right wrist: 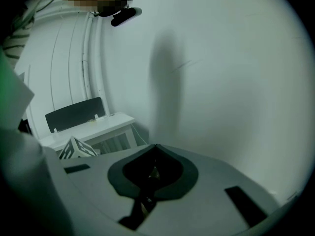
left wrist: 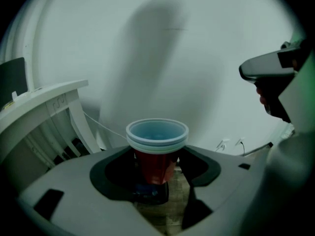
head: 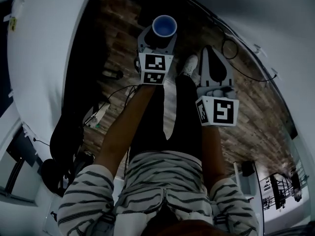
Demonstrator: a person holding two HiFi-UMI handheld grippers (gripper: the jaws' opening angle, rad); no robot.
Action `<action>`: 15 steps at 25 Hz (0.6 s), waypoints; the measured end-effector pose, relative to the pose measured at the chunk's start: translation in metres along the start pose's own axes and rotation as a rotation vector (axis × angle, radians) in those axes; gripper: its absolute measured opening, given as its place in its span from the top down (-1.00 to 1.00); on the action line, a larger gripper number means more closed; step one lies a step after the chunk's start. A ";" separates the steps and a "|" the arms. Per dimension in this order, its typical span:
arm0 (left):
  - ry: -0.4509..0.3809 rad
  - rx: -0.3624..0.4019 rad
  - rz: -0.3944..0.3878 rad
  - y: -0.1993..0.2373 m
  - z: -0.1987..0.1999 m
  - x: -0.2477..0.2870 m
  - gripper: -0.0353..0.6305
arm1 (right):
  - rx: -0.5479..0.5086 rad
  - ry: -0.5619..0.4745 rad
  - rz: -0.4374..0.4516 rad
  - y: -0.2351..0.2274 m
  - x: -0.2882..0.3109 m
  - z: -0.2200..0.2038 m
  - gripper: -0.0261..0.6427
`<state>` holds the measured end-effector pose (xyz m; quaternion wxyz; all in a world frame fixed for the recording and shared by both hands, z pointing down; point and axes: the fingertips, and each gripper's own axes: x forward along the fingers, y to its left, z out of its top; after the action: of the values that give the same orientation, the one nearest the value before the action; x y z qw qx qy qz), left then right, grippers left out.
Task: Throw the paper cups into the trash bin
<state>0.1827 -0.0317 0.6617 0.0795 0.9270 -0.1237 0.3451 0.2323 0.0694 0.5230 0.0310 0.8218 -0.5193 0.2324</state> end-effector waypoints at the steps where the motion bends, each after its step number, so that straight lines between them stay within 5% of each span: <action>1: 0.010 -0.004 0.000 0.001 -0.007 0.006 -0.01 | 0.002 0.006 0.001 0.000 0.004 -0.005 0.89; 9: 0.087 -0.038 -0.008 0.005 -0.054 0.049 -0.01 | 0.018 0.032 0.002 -0.003 0.030 -0.033 0.89; 15: 0.144 0.031 0.001 0.007 -0.086 0.088 -0.01 | 0.042 0.046 0.003 -0.009 0.043 -0.053 0.89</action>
<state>0.1915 -0.0340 0.7848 0.0735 0.9008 -0.1129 0.4127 0.2365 0.0529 0.5900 0.0256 0.8158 -0.5149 0.2622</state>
